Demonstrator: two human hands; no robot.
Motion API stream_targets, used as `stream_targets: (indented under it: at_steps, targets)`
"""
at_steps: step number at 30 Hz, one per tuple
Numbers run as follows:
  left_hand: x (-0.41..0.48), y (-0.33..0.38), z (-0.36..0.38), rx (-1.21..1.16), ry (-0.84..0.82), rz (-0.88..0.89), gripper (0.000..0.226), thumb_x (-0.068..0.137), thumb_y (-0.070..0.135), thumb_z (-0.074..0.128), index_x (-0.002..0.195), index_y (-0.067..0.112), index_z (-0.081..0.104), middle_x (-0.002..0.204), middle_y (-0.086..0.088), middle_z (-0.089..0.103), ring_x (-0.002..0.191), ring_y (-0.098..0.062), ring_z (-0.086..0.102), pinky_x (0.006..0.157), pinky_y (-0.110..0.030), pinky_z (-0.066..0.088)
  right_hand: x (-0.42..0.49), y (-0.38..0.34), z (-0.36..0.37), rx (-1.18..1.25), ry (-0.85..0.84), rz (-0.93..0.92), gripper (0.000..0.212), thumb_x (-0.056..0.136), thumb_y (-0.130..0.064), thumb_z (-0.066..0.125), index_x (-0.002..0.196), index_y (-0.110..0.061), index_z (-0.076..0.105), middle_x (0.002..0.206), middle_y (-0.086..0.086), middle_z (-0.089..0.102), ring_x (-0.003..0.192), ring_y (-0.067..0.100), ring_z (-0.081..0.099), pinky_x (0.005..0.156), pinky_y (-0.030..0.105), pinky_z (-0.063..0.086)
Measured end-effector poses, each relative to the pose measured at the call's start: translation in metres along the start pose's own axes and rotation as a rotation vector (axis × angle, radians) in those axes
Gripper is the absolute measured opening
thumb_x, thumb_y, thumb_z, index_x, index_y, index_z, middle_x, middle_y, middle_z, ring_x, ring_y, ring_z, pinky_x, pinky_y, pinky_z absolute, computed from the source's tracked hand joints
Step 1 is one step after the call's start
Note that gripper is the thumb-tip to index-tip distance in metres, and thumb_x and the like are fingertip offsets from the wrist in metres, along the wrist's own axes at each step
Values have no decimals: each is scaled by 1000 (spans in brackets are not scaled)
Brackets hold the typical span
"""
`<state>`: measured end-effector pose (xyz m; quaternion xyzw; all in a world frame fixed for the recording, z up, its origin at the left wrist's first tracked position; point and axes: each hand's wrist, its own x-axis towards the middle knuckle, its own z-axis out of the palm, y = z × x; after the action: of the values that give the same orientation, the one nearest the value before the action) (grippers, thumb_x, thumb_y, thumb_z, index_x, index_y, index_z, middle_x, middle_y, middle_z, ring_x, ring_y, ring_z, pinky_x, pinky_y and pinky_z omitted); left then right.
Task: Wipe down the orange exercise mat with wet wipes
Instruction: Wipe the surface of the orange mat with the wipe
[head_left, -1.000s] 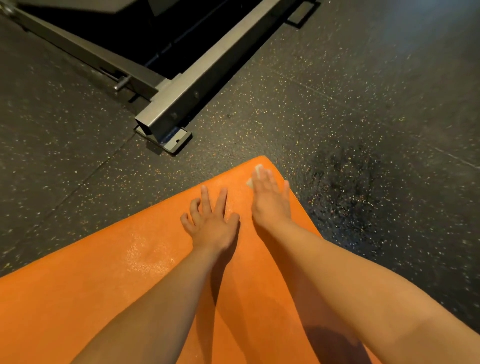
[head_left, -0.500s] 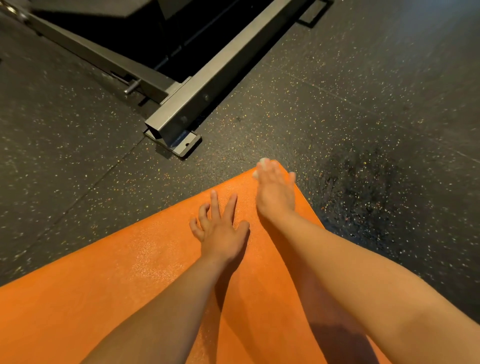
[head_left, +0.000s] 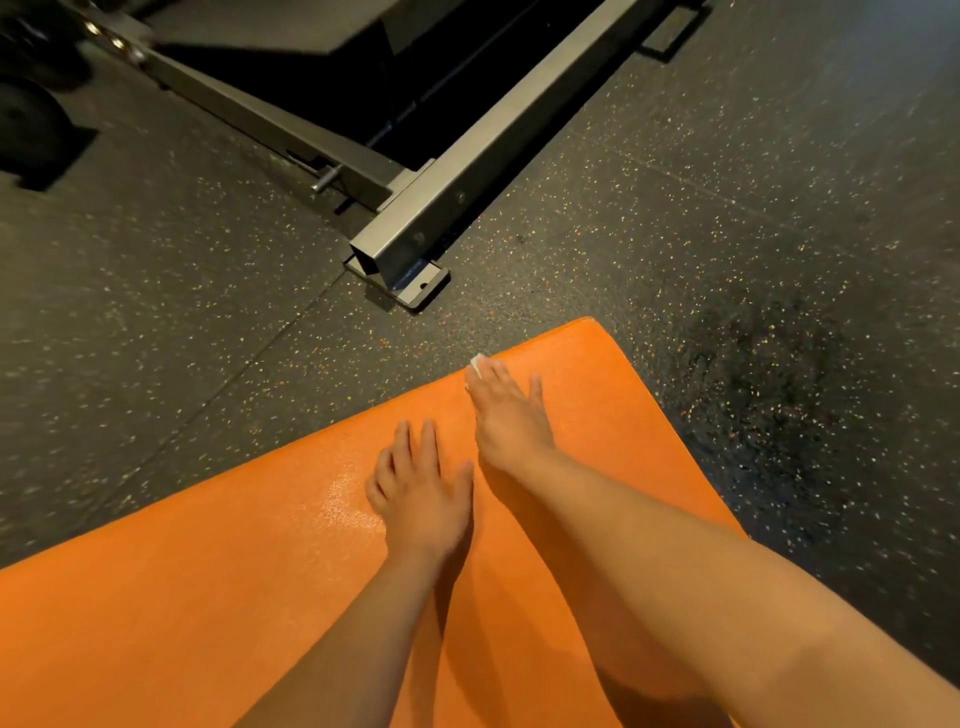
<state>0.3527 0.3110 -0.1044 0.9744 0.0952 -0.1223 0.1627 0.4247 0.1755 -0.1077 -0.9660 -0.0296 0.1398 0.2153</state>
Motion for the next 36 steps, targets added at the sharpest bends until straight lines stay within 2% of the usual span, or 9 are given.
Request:
stream_targets:
  at_steps: [5,10,16,19,23,26,29,32,36]
  targets:
    - [-3,1,0,-74,-74,6,74,97,53,44,159,38,8,168,7,-11,151,-20,-4,120,-47,-3,-2,0,10,-21,-103,-168,58,107,-18,31,161,-33,16,169,-12,3,156,9,-4,121,57,-12]
    - [-6,1,1,-47,-37,38,73,100,51,44,161,30,9,169,2,-8,153,-24,-2,121,-47,-1,-24,14,8,-37,63,99,79,95,-4,40,162,-30,5,169,-12,-6,155,12,-11,119,57,-14]
    - [-10,11,11,-119,12,-33,68,99,37,49,159,31,18,169,2,1,153,-22,-2,123,-49,-3,-39,1,12,-46,-99,-153,63,106,-23,39,162,-32,12,169,-14,-2,155,10,-10,120,55,-13]
    - [-17,28,14,-22,14,21,58,100,31,46,156,33,28,167,1,11,148,-27,12,118,-51,9,-50,26,7,-52,-21,-9,67,104,-17,36,162,-33,6,168,-17,-7,155,11,-11,120,53,-11]
    - [-42,61,24,26,-36,268,54,97,38,45,151,34,40,163,4,27,139,-30,30,109,-51,23,-59,69,-15,-83,40,163,69,104,-14,34,161,-33,2,168,-16,-11,155,15,-14,120,57,-8]
    - [-57,84,35,8,-131,218,63,96,47,40,156,35,26,168,5,8,146,-26,16,113,-48,15,-72,94,-28,-69,70,321,73,101,-8,34,161,-33,0,168,-16,-14,155,14,-15,120,60,-8]
    - [-69,93,39,3,-145,188,69,94,47,40,158,33,21,169,4,1,151,-25,9,116,-48,10,-90,106,-29,-40,97,422,72,102,-8,30,162,-31,-2,168,-15,-14,155,15,-13,122,59,-5]
    - [-83,88,46,-10,-109,232,67,90,48,36,155,30,35,167,-2,19,150,-28,17,117,-53,16,-117,107,-24,4,117,481,72,101,-6,31,162,-27,-1,169,-11,-12,156,17,-10,123,59,-1]
    - [-115,94,58,-39,-78,238,56,85,42,49,140,30,55,154,-3,43,129,-31,39,100,-54,39,-165,105,-16,10,97,433,74,100,-5,32,162,-27,-2,169,-11,-13,155,15,-12,123,55,-3]
